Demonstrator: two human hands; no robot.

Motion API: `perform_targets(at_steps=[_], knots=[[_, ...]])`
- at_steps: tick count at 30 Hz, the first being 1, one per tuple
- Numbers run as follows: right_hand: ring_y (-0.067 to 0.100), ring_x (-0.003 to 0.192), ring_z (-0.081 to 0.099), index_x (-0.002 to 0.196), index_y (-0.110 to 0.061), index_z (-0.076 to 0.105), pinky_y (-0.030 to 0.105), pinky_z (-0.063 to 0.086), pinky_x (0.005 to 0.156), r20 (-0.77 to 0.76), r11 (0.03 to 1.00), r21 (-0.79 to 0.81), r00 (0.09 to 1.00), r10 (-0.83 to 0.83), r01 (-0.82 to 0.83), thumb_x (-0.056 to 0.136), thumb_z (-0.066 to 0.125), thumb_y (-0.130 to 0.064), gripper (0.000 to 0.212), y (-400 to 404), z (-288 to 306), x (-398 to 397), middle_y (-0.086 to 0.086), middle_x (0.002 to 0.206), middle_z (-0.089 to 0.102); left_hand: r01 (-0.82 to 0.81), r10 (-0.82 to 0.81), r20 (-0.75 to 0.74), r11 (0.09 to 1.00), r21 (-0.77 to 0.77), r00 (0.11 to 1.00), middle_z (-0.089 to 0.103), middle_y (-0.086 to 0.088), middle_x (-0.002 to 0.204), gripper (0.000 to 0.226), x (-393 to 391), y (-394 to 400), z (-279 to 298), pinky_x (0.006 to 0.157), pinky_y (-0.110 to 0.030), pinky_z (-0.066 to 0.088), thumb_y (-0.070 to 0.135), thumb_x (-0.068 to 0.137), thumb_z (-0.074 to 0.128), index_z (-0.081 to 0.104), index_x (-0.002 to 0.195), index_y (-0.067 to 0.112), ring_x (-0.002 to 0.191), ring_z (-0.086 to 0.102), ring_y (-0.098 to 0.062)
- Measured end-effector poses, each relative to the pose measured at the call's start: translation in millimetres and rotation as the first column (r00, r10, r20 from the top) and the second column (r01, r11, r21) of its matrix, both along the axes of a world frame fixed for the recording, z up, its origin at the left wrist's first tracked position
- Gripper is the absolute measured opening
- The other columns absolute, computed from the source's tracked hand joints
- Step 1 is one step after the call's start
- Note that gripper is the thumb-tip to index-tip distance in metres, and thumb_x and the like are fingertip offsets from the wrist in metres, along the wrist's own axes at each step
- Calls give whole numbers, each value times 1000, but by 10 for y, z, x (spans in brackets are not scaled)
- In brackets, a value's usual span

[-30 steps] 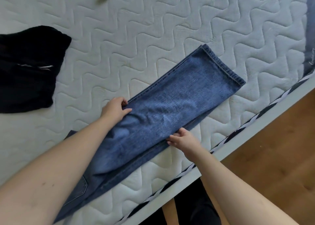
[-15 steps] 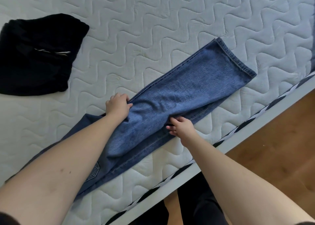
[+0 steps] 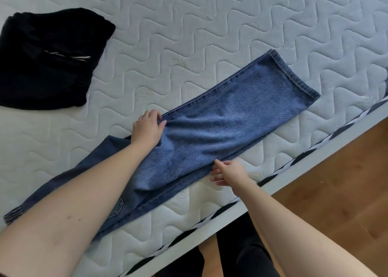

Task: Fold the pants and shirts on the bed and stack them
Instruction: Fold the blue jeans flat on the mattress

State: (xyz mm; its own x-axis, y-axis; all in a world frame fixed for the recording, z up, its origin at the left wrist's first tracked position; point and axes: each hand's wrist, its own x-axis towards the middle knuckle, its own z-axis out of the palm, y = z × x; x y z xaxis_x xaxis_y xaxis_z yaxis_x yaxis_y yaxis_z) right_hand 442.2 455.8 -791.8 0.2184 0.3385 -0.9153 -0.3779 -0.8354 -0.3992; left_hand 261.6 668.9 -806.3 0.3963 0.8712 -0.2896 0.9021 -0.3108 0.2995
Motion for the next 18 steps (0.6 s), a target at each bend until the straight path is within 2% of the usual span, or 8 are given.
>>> perform_targets(at_steps=[3, 5, 7, 11, 12, 15, 18], knots=[[14, 58, 70, 99, -5, 60, 23, 53, 49, -129, 999, 44, 992, -1, 7, 97, 62, -24, 19, 44, -41, -194, 8, 96, 73, 25, -39, -87, 987, -159, 995, 57, 2, 94, 30, -231, -48, -22, 75, -39, 44, 52, 94, 50, 50, 98, 23, 88, 56, -24], [15, 62, 71, 106, -4, 58, 23, 55, 52, -204, 997, 60, 979, -26, 39, 95, 65, -18, 19, 87, -55, -321, 9, 102, 73, 35, -77, -157, 965, -259, 985, 55, 5, 91, 34, -396, -35, -28, 76, -39, 46, 58, 91, 51, 52, 93, 25, 89, 57, -23], [16, 65, 72, 114, -2, 56, 23, 56, 55, -268, 997, 59, 963, -41, 59, 94, 66, -15, 25, 126, -61, -456, 10, 102, 73, 76, -128, -181, 959, -272, 975, 56, 4, 94, 37, -547, -11, -8, 77, -39, 46, 62, 87, 54, 56, 92, 25, 95, 58, -25], [14, 64, 70, 116, -4, 56, 24, 57, 59, -312, 992, 43, 945, -100, 119, 94, 67, -20, 30, 162, -54, -698, 9, 101, 73, 153, -217, -282, 960, -234, 935, 55, -4, 121, 67, -772, 12, 55, 87, -42, 42, 70, 77, 61, 54, 124, 22, 113, 52, -30], [13, 62, 69, 115, -4, 56, 23, 56, 58, -303, 989, 31, 944, -129, 145, 94, 66, -21, 29, 172, -53, -750, 10, 100, 72, 165, -236, -322, 958, -234, 917, 55, -5, 123, 69, -804, 17, 76, 87, -42, 42, 71, 77, 60, 53, 126, 22, 115, 51, -30], [13, 55, 67, 102, -4, 54, 23, 55, 52, -251, 979, 4, 948, -195, 202, 96, 64, -20, 19, 198, -27, -844, 12, 93, 68, 197, -280, -392, 951, -238, 876, 63, -6, 115, 50, -848, 65, 113, 84, -40, 45, 62, 83, 62, 59, 115, 24, 110, 56, -30], [13, 48, 64, 97, -4, 52, 24, 53, 46, -157, 985, 10, 973, -168, 172, 98, 58, -17, 15, 172, 8, -852, 12, 78, 68, 133, -195, -343, 971, -196, 919, 68, -10, 109, 32, -856, 115, 162, 80, -36, 44, 49, 89, 61, 63, 104, 22, 106, 60, -33]])
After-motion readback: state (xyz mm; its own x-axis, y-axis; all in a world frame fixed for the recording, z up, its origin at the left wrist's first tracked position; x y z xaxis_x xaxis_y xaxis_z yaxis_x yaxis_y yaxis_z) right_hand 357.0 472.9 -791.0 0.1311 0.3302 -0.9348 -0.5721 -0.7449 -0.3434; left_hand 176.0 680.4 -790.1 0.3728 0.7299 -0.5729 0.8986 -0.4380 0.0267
